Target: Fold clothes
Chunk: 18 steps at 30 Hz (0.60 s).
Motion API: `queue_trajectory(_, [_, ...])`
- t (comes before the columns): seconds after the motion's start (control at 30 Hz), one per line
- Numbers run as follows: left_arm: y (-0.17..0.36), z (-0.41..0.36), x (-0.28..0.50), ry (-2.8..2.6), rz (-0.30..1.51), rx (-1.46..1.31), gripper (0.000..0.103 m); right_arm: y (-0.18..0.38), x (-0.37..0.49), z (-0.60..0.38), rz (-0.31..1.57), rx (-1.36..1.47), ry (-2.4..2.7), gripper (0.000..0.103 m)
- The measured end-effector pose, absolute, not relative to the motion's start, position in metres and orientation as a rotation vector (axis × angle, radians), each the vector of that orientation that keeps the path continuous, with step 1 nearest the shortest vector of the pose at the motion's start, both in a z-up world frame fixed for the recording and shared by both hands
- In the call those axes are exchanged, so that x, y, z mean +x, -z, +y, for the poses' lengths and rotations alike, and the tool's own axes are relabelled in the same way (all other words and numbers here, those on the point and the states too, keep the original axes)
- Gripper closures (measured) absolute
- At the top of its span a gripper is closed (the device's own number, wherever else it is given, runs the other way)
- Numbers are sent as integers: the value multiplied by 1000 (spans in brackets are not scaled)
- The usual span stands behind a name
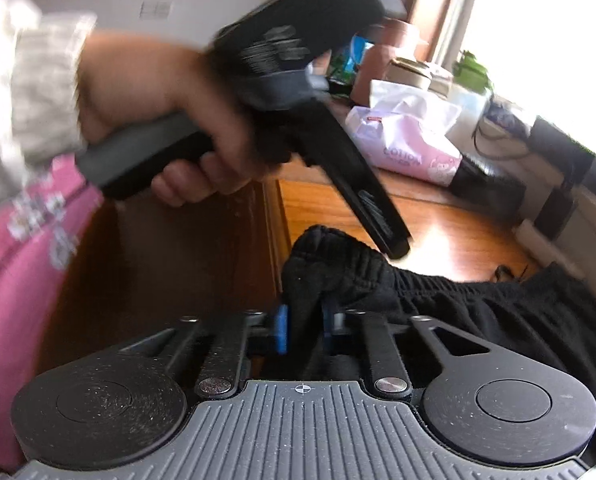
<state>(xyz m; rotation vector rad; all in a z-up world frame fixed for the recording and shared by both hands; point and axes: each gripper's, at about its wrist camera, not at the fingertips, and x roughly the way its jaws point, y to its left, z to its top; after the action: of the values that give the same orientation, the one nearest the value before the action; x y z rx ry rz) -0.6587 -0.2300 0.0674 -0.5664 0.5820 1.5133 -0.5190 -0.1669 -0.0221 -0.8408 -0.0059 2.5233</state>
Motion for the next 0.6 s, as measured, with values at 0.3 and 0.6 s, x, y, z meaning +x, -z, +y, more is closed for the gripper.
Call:
queue_trajectory(0.3, [-89, -237, -670, -1528, 483, -576, 53, -24, -496, -174, 315, -672, -2851, 95])
queue_trajectory(0.6, [-101, -241, -683, -1604, 396, -581, 53, -66, -457, -124, 125, -687, -2707, 96])
